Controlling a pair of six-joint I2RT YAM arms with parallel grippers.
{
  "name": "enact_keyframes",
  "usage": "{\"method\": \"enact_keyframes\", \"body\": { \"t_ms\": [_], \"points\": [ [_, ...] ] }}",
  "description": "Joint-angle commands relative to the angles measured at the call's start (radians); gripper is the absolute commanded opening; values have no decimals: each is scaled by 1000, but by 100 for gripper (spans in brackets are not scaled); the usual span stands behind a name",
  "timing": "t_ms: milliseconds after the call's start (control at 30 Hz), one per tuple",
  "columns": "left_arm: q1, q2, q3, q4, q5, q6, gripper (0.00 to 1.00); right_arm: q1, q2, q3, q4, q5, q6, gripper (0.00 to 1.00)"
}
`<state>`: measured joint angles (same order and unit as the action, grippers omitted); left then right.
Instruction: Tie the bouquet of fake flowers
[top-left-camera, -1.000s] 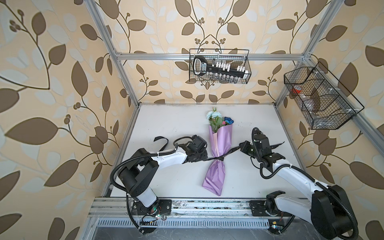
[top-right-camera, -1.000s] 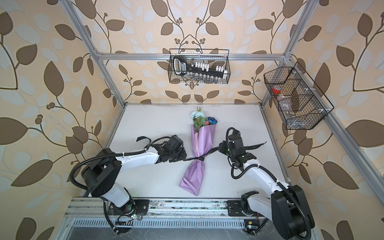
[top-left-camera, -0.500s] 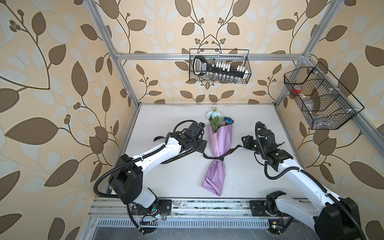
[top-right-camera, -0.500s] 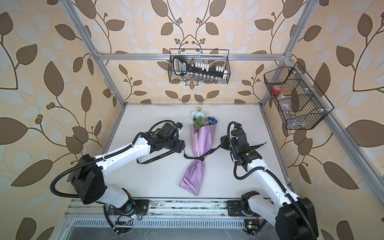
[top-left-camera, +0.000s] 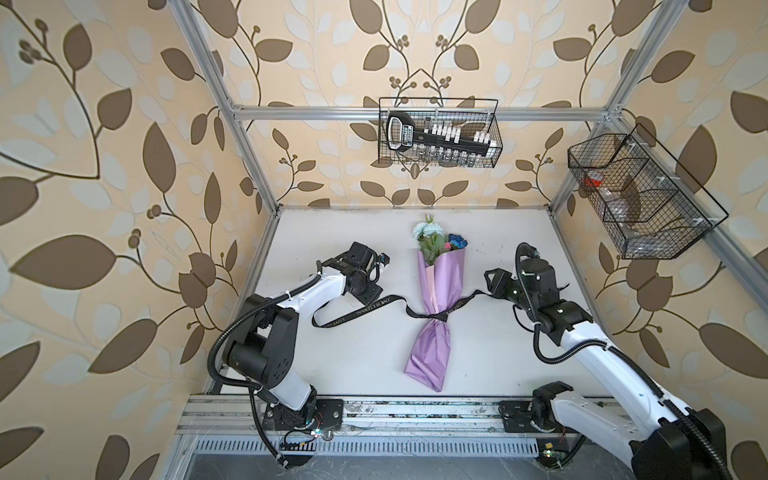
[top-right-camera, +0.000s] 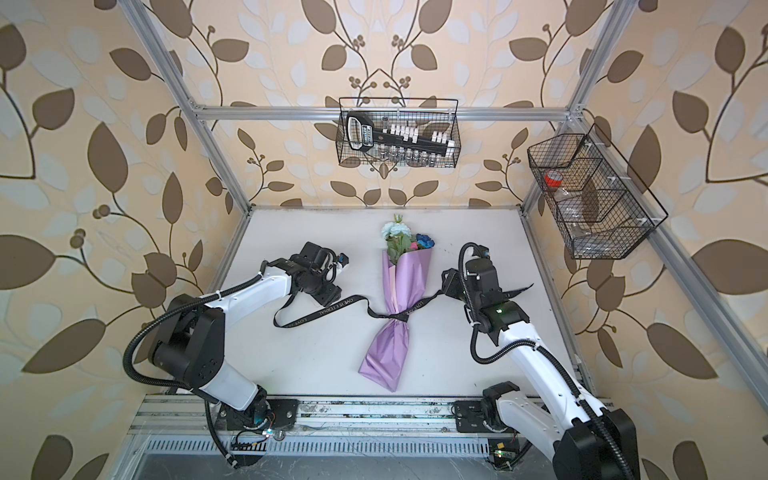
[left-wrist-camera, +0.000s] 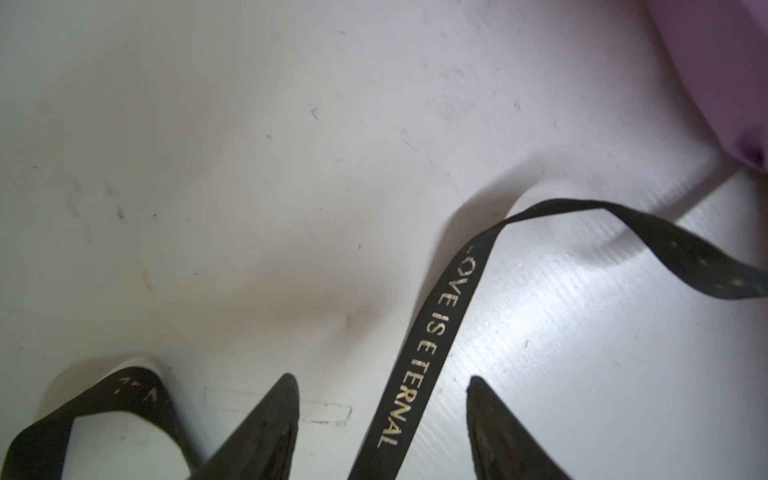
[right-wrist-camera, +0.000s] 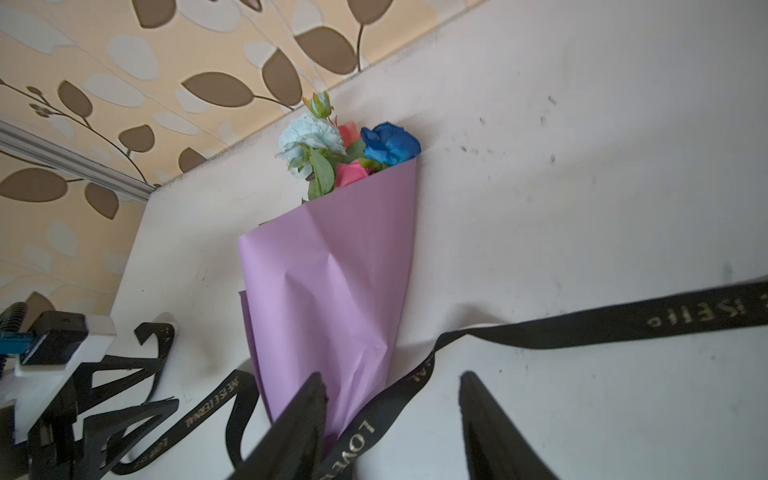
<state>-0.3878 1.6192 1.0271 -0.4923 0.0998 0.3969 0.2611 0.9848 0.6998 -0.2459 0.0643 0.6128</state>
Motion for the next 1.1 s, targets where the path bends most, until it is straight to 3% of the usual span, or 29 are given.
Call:
{"method": "enact_keyframes", "body": {
  "t_ms": [0, 333, 533, 700, 800, 1067],
  "points": [
    [-8, 49, 41, -21, 67, 78, 62, -5, -19, 8, -20, 52, 4, 58],
    [-11, 200, 130, -71, 146, 105, 58, -8, -6, 10, -20, 63, 14, 60],
    [-35, 253, 130, -110, 144, 95, 49, -13, -9, 10, -20, 83, 16, 62],
    [-51, 263, 97, -115, 150, 65, 22, -15, -7, 12, -20, 89, 22, 63],
    [-52, 245, 84, -127, 148, 55, 0, -16, -10, 12, -20, 89, 21, 63],
    [-80, 87, 66, -12, 111, -25, 0, -17, -18, 4, -26, 114, 15, 71]
  ]
}}
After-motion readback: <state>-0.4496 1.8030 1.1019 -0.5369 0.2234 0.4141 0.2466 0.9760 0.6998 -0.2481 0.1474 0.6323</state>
